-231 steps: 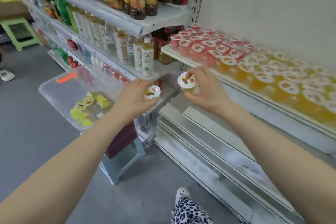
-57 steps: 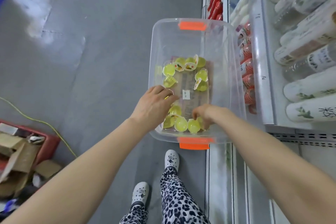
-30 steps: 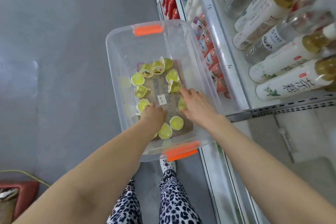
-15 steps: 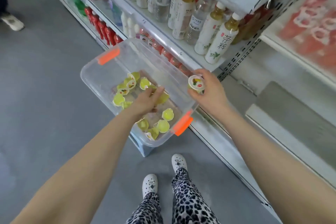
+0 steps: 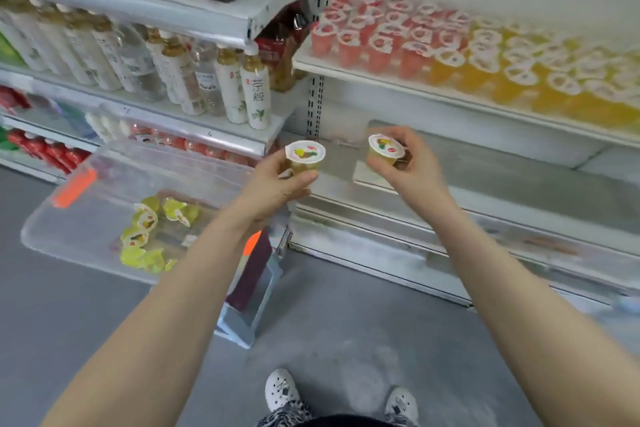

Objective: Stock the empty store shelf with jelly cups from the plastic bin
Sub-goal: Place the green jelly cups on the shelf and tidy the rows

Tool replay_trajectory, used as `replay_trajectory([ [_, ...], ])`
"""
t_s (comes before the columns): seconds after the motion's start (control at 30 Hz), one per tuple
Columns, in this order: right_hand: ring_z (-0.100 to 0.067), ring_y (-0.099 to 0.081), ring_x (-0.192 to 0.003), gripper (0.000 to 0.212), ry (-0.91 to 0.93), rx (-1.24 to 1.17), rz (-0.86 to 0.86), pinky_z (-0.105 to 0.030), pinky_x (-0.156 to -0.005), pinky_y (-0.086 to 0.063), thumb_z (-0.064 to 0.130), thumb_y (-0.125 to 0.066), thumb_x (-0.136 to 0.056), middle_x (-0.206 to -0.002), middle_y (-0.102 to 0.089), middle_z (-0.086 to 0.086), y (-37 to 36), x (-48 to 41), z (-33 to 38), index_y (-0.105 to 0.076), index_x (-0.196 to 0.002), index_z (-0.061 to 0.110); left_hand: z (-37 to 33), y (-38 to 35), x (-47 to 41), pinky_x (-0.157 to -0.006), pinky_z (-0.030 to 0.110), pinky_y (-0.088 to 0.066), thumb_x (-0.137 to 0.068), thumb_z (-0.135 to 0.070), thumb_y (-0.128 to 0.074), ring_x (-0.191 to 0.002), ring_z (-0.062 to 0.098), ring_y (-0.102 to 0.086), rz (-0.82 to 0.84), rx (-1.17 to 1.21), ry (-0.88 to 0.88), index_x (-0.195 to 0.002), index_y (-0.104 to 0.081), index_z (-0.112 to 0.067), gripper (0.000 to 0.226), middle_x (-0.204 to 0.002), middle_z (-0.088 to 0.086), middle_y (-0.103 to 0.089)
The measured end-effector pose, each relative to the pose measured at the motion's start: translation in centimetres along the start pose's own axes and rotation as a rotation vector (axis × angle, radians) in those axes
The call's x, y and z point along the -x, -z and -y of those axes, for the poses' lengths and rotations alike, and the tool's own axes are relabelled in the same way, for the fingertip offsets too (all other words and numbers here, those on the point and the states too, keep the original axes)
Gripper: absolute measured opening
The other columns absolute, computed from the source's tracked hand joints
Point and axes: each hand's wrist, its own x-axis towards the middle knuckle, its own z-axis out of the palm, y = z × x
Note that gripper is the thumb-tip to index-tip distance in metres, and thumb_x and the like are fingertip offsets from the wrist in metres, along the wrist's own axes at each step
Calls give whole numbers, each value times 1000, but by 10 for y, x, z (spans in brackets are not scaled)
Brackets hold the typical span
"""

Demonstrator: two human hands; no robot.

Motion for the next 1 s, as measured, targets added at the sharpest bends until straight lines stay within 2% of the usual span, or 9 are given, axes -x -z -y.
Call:
replay_trajectory([
  [0.1, -7, -63, -84, 41, -15, -27, -105, -27, -77, -52, 40, -75, -71, -97, -67, 13, 63, 20, -14, -59, -107, 33, -4, -56, -12, -89, 30, -53, -79, -11, -77, -101, 13, -64, 30, -126, -69, -107, -65, -27, 35, -108, -3, -71],
  [0.17, -10, -64, -83, 37, -21, -24, -174, -35, -79, -53, 41, -76, -70, -94, -68, 14, 108, 33, -24, -60, -103, 35, -8, -101, -17, -86, 20, -50, -77, -13, -79, -98, 8, -67, 63, -164, -119, -105, -66, -26, 33, -103, -8, -73],
  [0.23, -13, -65, -83, 35, -27, -5, -235, -36, -78, -54, 40, -78, -72, -92, -69, 12, 157, 45, -35, -61, -101, 34, -11, -150, -22, -82, 16, -49, -78, -12, -78, -95, 5, -67, 96, -156, -146, -105, -66, -24, 32, -99, -11, -74],
  [0.3, -9, -64, -78, 34, -23, 41, -290, -27, -73, -52, 39, -79, -73, -90, -69, 11, 206, 56, -45, -62, -102, 32, -14, -201, -25, -84, 18, -48, -78, -12, -78, -97, 8, -67, 119, -147, -153, -108, -66, -21, 33, -101, -8, -74],
  [0.4, -2, -61, -71, 34, -12, 145, -357, -12, -64, -45, 40, -79, -73, -90, -69, 11, 278, 71, -58, -62, -102, 33, -20, -277, -30, -79, 13, -49, -79, -16, -78, -95, 8, -66, 177, -181, -179, -113, -65, -16, 37, -103, -4, -73],
  [0.57, -7, -63, -75, 33, -9, 204, -442, -16, -68, -48, 37, -80, -74, -93, -69, 10, 382, 89, -83, -63, -102, 32, -30, -394, -40, -73, 16, -49, -75, -21, -82, -78, 2, -64, 216, -234, -253, -108, -66, -21, 37, -99, -6, -72],
  [0.73, -6, -63, -75, 33, -23, 242, -508, -21, -70, -51, 39, -80, -73, -95, -70, 12, 461, 97, -108, -62, -100, 33, -46, -488, -52, -69, 19, -48, -74, -26, -82, -79, 5, -64, 276, -278, -314, -107, -67, -22, 36, -97, -6, -72],
  [0.87, -3, -61, -74, 34, -26, 274, -573, -22, -72, -52, 34, -82, -71, -92, -69, 14, 510, 94, -129, -63, -99, 31, -55, -550, -69, -74, 26, -50, -75, -27, -81, -81, 12, -63, 329, -333, -348, -103, -66, -18, 33, -97, -2, -71],
  [1.0, 2, -57, -76, 32, -35, 316, -631, -22, -73, -49, 32, -81, -74, -90, -65, 19, 551, 81, -149, -63, -100, 28, -61, -597, -97, -74, 30, -50, -74, -32, -81, -82, 14, -64, 352, -372, -371, -98, -66, -23, 30, -95, -4, -71],
])
